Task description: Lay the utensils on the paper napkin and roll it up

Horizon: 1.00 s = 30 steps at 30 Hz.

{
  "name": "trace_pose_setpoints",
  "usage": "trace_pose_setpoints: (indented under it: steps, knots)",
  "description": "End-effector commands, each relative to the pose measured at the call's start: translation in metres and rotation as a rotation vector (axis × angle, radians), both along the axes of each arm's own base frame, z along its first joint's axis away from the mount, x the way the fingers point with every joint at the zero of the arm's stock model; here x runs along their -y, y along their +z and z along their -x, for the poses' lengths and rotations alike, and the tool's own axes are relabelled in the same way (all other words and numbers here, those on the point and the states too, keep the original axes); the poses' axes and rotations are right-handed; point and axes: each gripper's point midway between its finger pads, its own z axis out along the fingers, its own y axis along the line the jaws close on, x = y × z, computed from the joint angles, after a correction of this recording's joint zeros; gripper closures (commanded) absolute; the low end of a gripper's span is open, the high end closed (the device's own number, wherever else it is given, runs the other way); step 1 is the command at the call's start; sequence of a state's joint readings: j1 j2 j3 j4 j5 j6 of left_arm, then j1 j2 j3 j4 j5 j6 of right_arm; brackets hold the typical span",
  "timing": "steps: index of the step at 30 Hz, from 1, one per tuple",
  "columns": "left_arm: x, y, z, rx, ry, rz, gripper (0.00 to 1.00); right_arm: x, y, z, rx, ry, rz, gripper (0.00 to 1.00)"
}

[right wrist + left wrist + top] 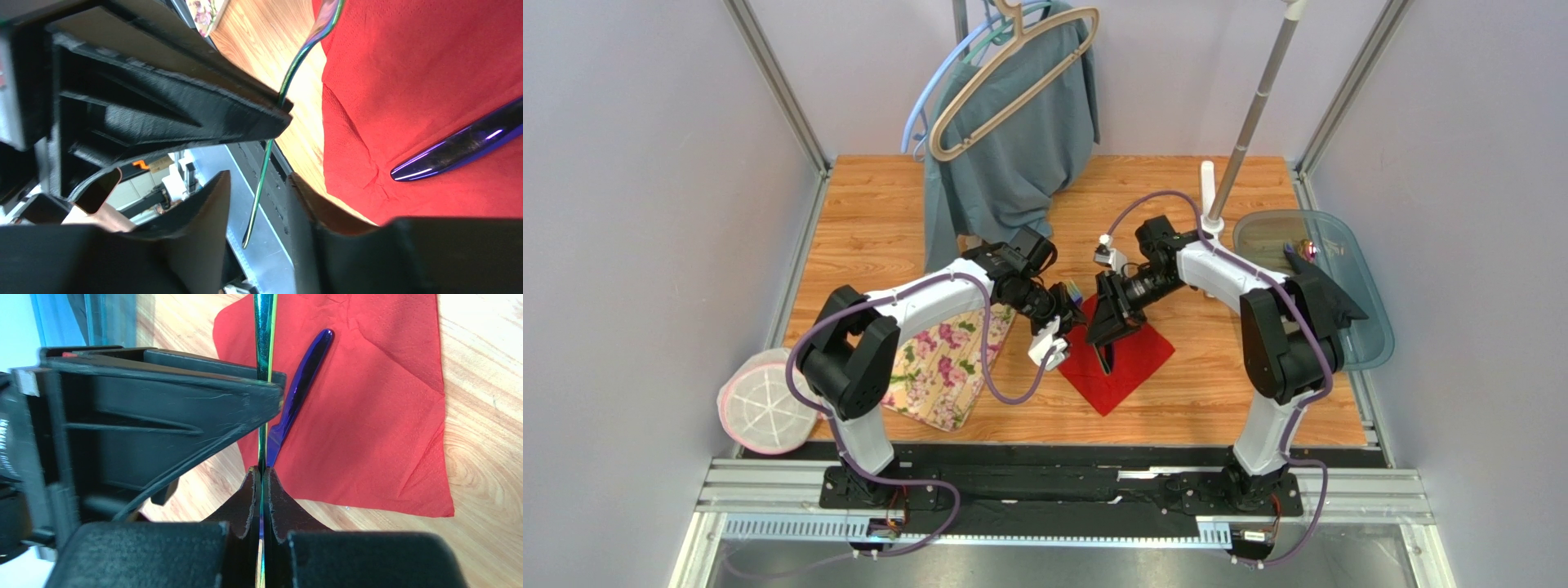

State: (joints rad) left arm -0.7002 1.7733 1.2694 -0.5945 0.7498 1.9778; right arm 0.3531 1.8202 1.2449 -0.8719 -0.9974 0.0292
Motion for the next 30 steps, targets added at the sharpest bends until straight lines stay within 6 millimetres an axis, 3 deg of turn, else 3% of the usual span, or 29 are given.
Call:
trace_pose_setpoints:
  steps: [1, 5, 7, 9, 12, 13, 15, 18, 19, 21, 22, 24, 25, 26, 27, 28, 30]
  knots:
    - [0.023, 0.048, 0.015, 0.532, -0.473, 0.214, 1.00, -0.009, 0.008, -0.009, 0.007, 0.002, -0.038, 0.69]
    - [0.022, 0.051, 0.014, 0.538, -0.469, 0.214, 1.00, -0.011, 0.009, -0.006, -0.007, 0.009, -0.052, 0.84]
    - [0.021, 0.052, 0.014, 0.539, -0.466, 0.215, 1.00, -0.012, 0.009, -0.005, -0.010, 0.012, -0.059, 1.00]
    - [0.022, 0.056, 0.014, 0.543, -0.453, 0.225, 0.97, -0.011, 0.011, -0.005, -0.002, 0.011, -0.062, 1.00]
    - [0.018, 0.069, 0.012, 0.535, -0.380, 0.238, 0.66, -0.009, 0.021, -0.006, 0.043, 0.005, -0.074, 1.00]
    - [0.013, 0.082, 0.011, 0.505, -0.309, 0.242, 0.56, -0.009, 0.022, -0.007, 0.065, 0.001, -0.080, 1.00]
    - [0.004, 0.095, 0.006, 0.490, -0.216, 0.213, 0.55, -0.003, 0.035, -0.013, 0.108, -0.042, -0.101, 1.00]
    - [-0.013, 0.139, 0.000, 0.371, 0.031, 0.228, 0.49, 0.004, 0.050, -0.029, 0.180, -0.121, -0.132, 1.00]
    - [-0.021, 0.167, 0.000, 0.260, 0.170, 0.255, 0.46, 0.005, 0.054, -0.036, 0.221, -0.138, -0.147, 1.00]
    - [-0.033, 0.189, -0.008, 0.143, 0.363, 0.270, 0.39, 0.010, 0.069, -0.043, 0.278, -0.175, -0.162, 1.00]
    - [-0.038, 0.212, -0.009, -0.024, 0.533, 0.328, 0.36, 0.009, 0.075, -0.047, 0.329, -0.180, -0.173, 1.00]
    - [-0.055, 0.227, -0.029, -0.151, 0.808, 0.368, 0.36, 0.012, 0.078, -0.048, 0.356, -0.224, -0.159, 1.00]
    - [-0.059, 0.238, -0.033, -0.351, 0.999, 0.438, 0.38, 0.011, 0.094, -0.052, 0.433, -0.244, -0.191, 1.00]
    - [-0.076, 0.240, -0.048, -0.395, 1.191, 0.479, 0.40, 0.013, 0.088, -0.048, 0.432, -0.270, -0.189, 1.00]
    - [-0.081, 0.249, -0.048, -0.473, 1.272, 0.516, 0.41, 0.013, 0.092, -0.047, 0.451, -0.287, -0.206, 1.00]
    - [-0.086, 0.237, -0.041, -0.653, 1.398, 0.506, 0.43, 0.011, 0.112, -0.049, 0.498, -0.317, -0.257, 1.00]
    - [-0.085, 0.232, -0.030, -0.832, 1.484, 0.535, 0.42, 0.011, 0.112, -0.046, 0.496, -0.342, -0.276, 1.00]
